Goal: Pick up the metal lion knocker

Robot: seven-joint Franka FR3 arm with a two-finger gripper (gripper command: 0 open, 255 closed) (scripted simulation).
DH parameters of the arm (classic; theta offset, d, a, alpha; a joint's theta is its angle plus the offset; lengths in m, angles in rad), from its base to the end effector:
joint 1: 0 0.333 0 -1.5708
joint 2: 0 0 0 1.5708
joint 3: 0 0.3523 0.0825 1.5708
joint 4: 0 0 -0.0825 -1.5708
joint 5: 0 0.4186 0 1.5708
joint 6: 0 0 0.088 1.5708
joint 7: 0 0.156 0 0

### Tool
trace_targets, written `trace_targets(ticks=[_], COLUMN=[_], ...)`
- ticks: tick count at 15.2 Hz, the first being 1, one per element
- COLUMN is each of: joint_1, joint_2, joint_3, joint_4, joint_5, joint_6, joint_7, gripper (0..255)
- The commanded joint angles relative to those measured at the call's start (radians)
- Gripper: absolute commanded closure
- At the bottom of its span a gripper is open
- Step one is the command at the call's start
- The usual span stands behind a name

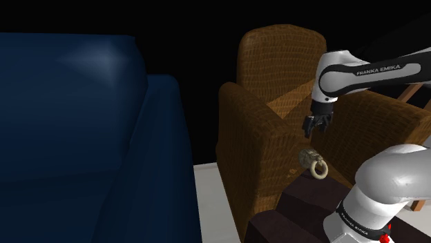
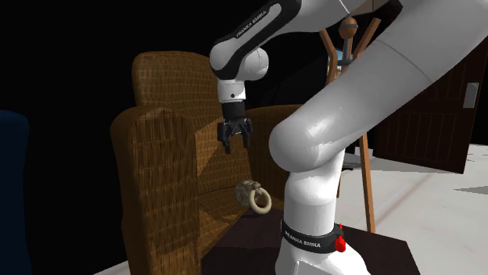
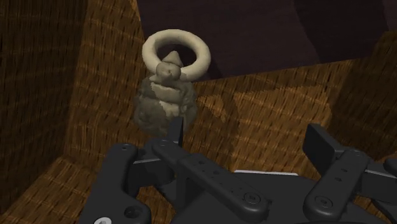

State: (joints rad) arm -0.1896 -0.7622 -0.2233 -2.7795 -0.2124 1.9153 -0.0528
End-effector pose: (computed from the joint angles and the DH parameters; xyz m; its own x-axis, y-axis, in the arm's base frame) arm 0.2738 -0.1332 0.3686 0.9721 -0.2070 -0.1106 -0.2047 -0.9783 0.0315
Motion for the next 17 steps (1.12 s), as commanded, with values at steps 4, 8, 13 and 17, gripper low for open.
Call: trace_targets(ticks=[4, 8, 13, 17], joint_1=[-0.072, -0.124, -0.136, -0.128], joint_2=[0.103, 0.232, 0.339, 0.414], joint_3=[-0.088, -0.164, -0.204, -0.22], joint_4=[-0.076, -0.107, -0.124, -0.137], joint_5=[-0.072, -0.123, -0.141, -0.142], joint_6=[0.202, 0.377, 0.508, 0.596], joint_7=[-0.017, -0.035, -0.041, -0.042], gripper=[0, 0, 0, 0])
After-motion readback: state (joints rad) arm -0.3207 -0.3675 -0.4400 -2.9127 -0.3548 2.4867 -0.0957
